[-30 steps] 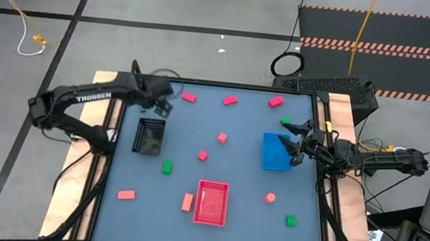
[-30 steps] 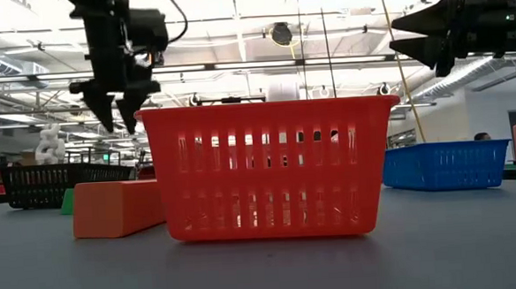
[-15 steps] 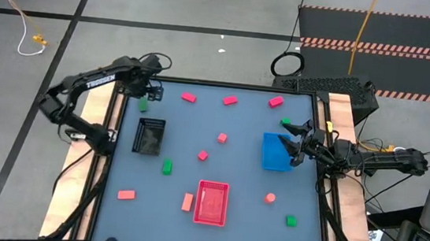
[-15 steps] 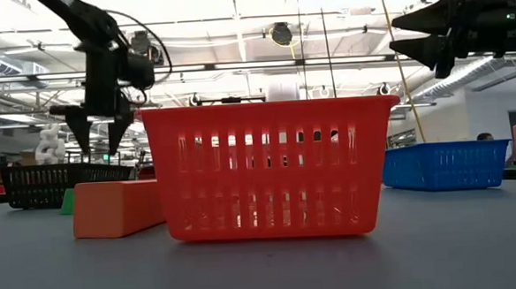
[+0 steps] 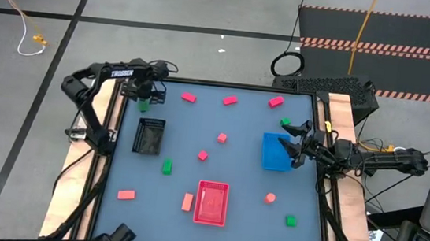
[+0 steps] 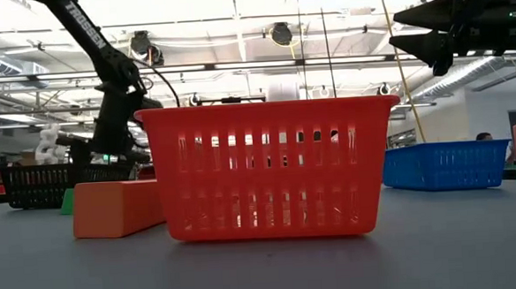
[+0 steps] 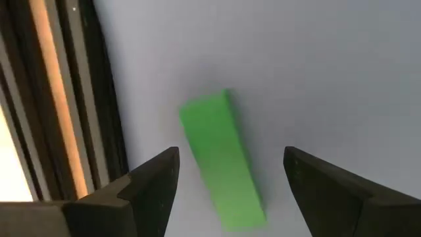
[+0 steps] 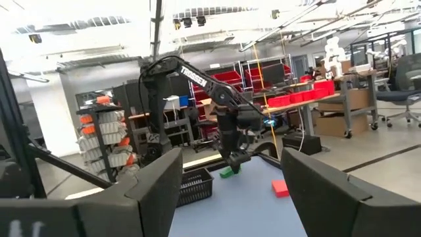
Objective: Sort & place blocks by color
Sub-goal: Put the green block into the black bin
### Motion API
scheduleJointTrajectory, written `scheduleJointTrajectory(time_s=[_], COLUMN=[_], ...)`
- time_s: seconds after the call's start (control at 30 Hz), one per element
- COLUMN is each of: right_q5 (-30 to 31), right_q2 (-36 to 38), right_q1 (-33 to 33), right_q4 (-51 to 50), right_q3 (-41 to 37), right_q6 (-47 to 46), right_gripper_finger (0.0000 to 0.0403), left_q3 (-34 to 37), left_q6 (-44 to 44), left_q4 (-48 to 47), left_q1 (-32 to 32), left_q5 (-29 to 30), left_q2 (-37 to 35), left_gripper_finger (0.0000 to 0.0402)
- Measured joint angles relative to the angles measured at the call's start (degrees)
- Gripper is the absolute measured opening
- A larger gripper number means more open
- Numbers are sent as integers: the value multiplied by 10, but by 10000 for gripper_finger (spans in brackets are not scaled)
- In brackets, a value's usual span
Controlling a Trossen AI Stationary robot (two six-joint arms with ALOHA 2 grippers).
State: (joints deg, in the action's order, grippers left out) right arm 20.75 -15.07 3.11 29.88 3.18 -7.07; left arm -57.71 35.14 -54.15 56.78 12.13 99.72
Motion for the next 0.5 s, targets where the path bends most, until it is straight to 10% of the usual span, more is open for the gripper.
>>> scheduleJointTrajectory(time_s=[0.5], right_q5=[0], right_q2=[0], right_q1=[0], right_q4=[-16], right_q3=[0], right_q6=[-25], right_gripper_finger=[254], left_q3=[0], left_q6=[12], left_q4=[4], left_q1=[-4], left_q5=[19], left_q2=[3], left_gripper_finger=[215])
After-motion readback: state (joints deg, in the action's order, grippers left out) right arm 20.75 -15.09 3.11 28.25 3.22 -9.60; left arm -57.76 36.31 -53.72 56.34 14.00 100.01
